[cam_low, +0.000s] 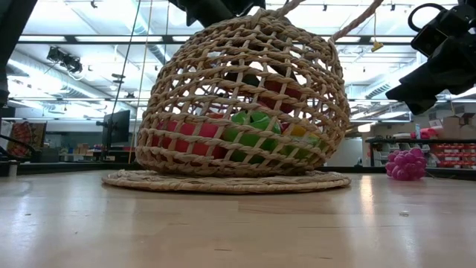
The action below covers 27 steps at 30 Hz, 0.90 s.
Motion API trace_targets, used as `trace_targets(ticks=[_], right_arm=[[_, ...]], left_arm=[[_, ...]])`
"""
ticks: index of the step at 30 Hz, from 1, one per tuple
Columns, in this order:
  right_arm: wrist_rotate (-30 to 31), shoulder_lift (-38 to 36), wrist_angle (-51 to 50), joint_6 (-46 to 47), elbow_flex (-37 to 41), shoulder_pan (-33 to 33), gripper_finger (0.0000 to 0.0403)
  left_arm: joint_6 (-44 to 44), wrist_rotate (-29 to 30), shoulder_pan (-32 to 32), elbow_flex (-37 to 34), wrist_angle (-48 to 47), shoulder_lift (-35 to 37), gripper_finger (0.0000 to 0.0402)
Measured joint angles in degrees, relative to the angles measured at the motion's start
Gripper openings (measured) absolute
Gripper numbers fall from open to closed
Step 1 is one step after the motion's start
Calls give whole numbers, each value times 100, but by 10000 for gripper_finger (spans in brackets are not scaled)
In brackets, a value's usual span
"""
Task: Build produce basket
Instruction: Put the pomegranate into the basket
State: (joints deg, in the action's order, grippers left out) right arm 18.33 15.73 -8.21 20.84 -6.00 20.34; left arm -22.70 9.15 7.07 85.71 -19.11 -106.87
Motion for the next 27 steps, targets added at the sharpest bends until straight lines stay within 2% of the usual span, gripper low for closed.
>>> trace_targets(ticks=[4, 9, 15, 20, 24, 27], right_arm=[[0, 2, -2, 0, 0, 2, 167], [-1, 1, 0, 0, 0, 0, 167], [-1, 1, 0, 0, 0, 0, 167], [-1, 1, 0, 0, 0, 0, 167], [-2, 2, 0, 0, 0, 2, 167], [-2, 0, 0, 0, 0, 2, 167]], left_arm=[[50, 2, 11, 0, 1, 2, 355], [779, -32, 26, 0, 169, 2, 355], [337, -42, -35, 0, 108, 0, 355], [715, -44, -63, 0, 148, 0, 356], [1074, -54, -206, 0, 199, 0, 389], [1317, -82, -234, 0, 249, 0, 392]])
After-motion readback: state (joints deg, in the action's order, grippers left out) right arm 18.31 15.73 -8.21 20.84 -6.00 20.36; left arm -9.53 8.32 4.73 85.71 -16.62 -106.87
